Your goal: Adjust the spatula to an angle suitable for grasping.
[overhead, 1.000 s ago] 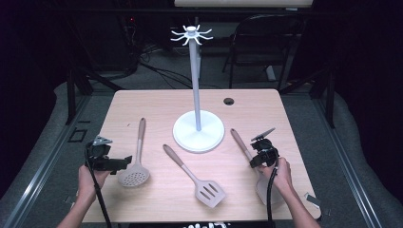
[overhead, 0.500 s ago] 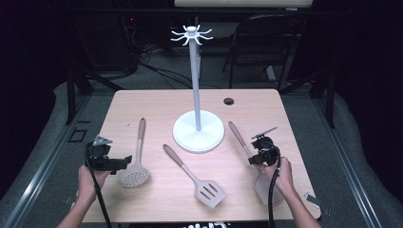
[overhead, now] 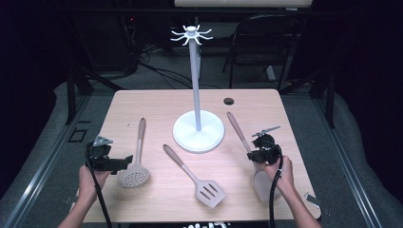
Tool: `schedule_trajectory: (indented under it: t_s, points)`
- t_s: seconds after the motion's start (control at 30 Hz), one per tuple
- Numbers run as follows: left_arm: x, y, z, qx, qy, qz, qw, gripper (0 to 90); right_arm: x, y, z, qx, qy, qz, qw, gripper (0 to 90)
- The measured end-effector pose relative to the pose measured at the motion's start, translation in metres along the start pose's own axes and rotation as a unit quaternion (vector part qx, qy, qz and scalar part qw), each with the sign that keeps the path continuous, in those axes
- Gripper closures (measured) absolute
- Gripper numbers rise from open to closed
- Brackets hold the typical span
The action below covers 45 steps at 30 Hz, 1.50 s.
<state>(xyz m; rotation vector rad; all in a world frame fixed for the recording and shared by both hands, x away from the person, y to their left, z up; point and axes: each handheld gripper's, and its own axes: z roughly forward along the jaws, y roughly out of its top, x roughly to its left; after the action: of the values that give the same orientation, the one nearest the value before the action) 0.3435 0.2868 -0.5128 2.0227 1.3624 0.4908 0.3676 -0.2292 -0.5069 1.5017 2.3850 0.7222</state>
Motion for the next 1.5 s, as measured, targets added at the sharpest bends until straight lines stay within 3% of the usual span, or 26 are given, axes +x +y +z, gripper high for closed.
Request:
schedule_trajectory:
  t_s: [0.17,0.2,0.23,0.3,0.43,0.63,1.2,1.5]
  points:
    - [-0.002,0.000,-0.001,-0.008,-0.002,0.001,1.0000,1.2,0.007,0.001,-0.003,-0.025,0.007,-0.018,0.9995,78.6]
    - [-0.002,0.000,-0.001,-0.009,-0.003,0.001,1.0000,1.2,0.007,0.002,-0.006,-0.017,-0.003,-0.031,0.9994,78.6]
    - [-0.003,0.000,-0.001,-0.009,-0.005,0.001,0.9999,1.1,0.010,0.001,-0.006,-0.032,0.007,-0.024,0.9992,78.6]
    - [-0.004,0.000,-0.001,-0.009,-0.008,0.001,0.9999,1.0,0.014,0.003,-0.010,-0.030,0.002,-0.036,0.9989,78.6]
    - [-0.007,0.001,-0.001,-0.008,-0.016,0.001,0.9998,0.6,0.022,0.003,-0.012,-0.052,0.015,-0.045,0.9975,78.6]
    - [-0.010,0.003,-0.001,-0.012,-0.028,0.002,0.9995,0.4,0.029,0.006,-0.015,-0.072,0.016,-0.065,0.9952,78.6]
    - [-0.019,0.008,0.000,-0.012,-0.037,0.014,0.9992,0.3,0.039,0.010,-0.023,-0.116,0.021,-0.092,0.9888,78.6]
    - [-0.032,0.021,0.003,-0.024,-0.063,0.014,0.9976,0.3,0.045,0.011,-0.027,-0.132,0.018,-0.108,0.9851,78.6]
